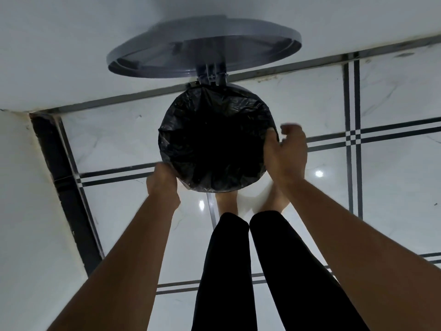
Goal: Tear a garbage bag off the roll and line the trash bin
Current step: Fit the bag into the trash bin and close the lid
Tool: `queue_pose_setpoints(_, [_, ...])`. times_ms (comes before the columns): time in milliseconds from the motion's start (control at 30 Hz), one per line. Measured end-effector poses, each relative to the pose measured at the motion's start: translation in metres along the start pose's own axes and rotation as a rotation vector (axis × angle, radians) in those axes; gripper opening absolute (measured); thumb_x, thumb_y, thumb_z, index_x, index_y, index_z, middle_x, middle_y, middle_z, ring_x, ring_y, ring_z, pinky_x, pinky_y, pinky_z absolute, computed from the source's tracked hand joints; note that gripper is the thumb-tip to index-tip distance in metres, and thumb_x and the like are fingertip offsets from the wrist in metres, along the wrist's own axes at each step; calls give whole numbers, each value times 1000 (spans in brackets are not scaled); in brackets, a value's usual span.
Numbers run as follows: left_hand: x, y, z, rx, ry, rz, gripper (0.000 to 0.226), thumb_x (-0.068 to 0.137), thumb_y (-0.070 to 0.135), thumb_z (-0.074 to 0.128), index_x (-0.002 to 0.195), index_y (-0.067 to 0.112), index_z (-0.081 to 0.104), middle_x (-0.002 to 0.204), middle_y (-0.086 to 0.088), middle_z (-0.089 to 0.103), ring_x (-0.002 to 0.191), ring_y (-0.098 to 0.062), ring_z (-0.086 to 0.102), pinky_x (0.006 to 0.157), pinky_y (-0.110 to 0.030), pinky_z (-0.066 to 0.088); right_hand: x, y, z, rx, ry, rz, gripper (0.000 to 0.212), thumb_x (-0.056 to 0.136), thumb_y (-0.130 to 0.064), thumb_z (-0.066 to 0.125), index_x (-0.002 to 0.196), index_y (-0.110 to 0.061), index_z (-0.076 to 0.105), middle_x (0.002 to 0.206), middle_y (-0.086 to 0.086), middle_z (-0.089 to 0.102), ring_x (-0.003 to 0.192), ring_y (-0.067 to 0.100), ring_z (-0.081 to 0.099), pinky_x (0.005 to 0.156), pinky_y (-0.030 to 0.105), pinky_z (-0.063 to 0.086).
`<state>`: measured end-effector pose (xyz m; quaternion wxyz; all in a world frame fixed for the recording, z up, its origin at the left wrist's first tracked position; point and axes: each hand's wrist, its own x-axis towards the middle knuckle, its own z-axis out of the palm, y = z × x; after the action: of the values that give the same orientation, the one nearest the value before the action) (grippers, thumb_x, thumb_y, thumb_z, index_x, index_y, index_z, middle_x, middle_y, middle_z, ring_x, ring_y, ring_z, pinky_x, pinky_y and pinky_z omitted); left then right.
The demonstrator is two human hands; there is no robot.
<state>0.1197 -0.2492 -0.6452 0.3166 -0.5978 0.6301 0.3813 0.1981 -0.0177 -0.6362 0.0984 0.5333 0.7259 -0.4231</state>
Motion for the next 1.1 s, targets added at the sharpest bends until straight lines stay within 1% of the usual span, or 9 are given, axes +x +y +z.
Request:
queue_pose_setpoints(100, [-2, 23, 8, 160, 268, 482, 30, 87, 27, 54, 95, -1, 59, 116, -26, 68, 109, -48, 66, 90, -51, 57, 14, -29, 14, -94, 11, -290, 49, 110, -39, 58, 151, -13, 58, 151, 8, 59, 135, 27, 59, 103, 32, 42])
queue_pose_setpoints(200, [-6, 33, 18, 378, 258, 980, 40, 101, 33, 54, 129, 7, 62, 139, -14, 61, 132, -32, 56, 104, -45, 46, 29, -45, 33, -322, -29, -501, 59, 114, -45, 47, 161, -11, 52, 167, 13, 52, 150, 35, 51, 119, 48, 44])
queue_pose_setpoints(300, [0, 36, 35, 718, 148, 1274, 60, 106, 42, 49, 154, 7, 45, 159, -13, 50, 146, -34, 48, 118, -56, 40, 37, -47, 49, -516, -162, -521, 73, 116, -56, 30, 176, -14, 26, 185, 7, 23, 170, 33, 22, 137, 58, 17])
queue_pose_setpoints(367, [7, 34, 47, 848, 81, 1286, 69, 107, 49, 44, 161, 6, 36, 166, -16, 43, 153, -37, 42, 123, -64, 34, 44, -46, 53, -539, -211, -487, 77, 116, -60, 24, 178, -17, 13, 188, 3, 7, 173, 30, 8, 138, 59, 5])
queue_pose_setpoints(467, [10, 45, 57, 847, 62, 1233, 66, 110, 54, 37, 158, 8, 40, 162, -16, 49, 149, -38, 47, 122, -63, 33, 63, -51, 56, -494, -231, -390, 79, 114, -64, 19, 178, -19, 14, 188, 4, 6, 173, 30, 9, 137, 61, 5])
queue_pose_setpoints(633, [8, 96, 73, 777, -37, 925, 66, 114, 51, 22, 140, 9, 66, 146, -19, 65, 135, -38, 59, 109, -42, 42, 88, -70, 53, -371, -282, -248, 74, 114, -64, 15, 153, -22, 62, 160, 12, 60, 149, 36, 54, 124, 58, 38])
queue_pose_setpoints(767, [27, 127, 67, 739, -286, 696, 62, 111, 48, 37, 143, 2, 64, 145, -22, 66, 135, -39, 63, 113, -46, 52, 90, -76, 47, -208, -187, -159, 77, 110, -69, 21, 144, -17, 67, 148, 13, 68, 139, 35, 61, 117, 53, 46])
queue_pose_setpoints(933, [18, 122, 61, 625, 35, 913, 46, 109, 41, 40, 122, 7, 68, 129, -13, 71, 121, -34, 64, 97, -39, 48, 68, -58, 36, -139, 57, -342, 46, 112, -48, 45, 127, -11, 67, 130, 8, 69, 126, 30, 60, 103, 43, 46])
queue_pose_setpoints(1100, [11, 96, 53, 608, -20, 1055, 41, 112, 44, 36, 97, 16, 62, 111, -6, 73, 108, -30, 65, 83, -35, 42, 52, -47, 39, -240, -83, -430, 54, 111, -55, 31, 124, -18, 69, 119, 4, 75, 111, 31, 67, 98, 51, 54])
